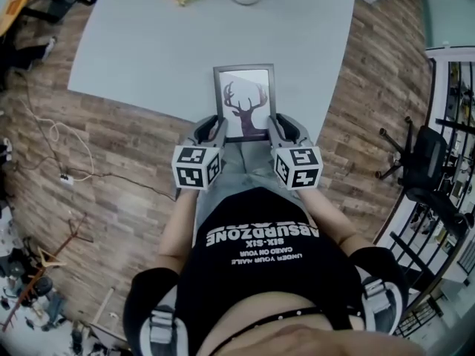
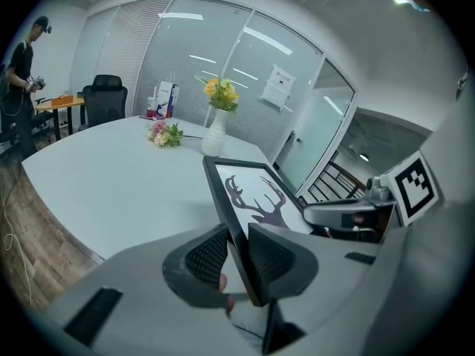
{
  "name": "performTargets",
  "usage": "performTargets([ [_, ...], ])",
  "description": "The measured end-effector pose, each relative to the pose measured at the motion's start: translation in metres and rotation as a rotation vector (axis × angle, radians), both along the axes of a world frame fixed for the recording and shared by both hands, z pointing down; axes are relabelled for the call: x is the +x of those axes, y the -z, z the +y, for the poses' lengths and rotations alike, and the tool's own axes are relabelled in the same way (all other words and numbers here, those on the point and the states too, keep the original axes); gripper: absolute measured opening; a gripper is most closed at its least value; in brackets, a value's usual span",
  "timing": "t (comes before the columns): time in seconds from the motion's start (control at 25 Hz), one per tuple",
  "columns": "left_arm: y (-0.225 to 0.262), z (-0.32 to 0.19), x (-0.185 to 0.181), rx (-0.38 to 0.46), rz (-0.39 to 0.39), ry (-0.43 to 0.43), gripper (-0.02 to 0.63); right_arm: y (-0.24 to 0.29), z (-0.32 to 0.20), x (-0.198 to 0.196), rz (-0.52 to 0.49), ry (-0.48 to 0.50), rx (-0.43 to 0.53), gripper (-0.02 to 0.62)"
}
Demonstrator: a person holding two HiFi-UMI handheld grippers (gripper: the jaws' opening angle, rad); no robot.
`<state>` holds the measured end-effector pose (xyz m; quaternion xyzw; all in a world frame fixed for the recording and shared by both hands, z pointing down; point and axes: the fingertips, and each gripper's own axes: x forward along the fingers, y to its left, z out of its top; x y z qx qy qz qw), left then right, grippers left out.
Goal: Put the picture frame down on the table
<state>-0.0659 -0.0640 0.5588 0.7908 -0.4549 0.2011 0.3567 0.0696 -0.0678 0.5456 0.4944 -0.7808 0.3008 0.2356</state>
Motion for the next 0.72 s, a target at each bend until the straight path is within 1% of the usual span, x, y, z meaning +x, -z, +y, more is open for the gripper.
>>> performTargets([
  [0.32,-0.017,-0.001,0.004,-0.034,-0.013,-0.013,0.097,-0.017,0.000,0.003,0.021,-0.001,-0.030,0.087],
  [0.72,-0.031,0.001,0.002,-0.062,-0.022,0.000,0.097,-0.030,-0.001,0.001,0.025,0.012,-0.053,0.087],
])
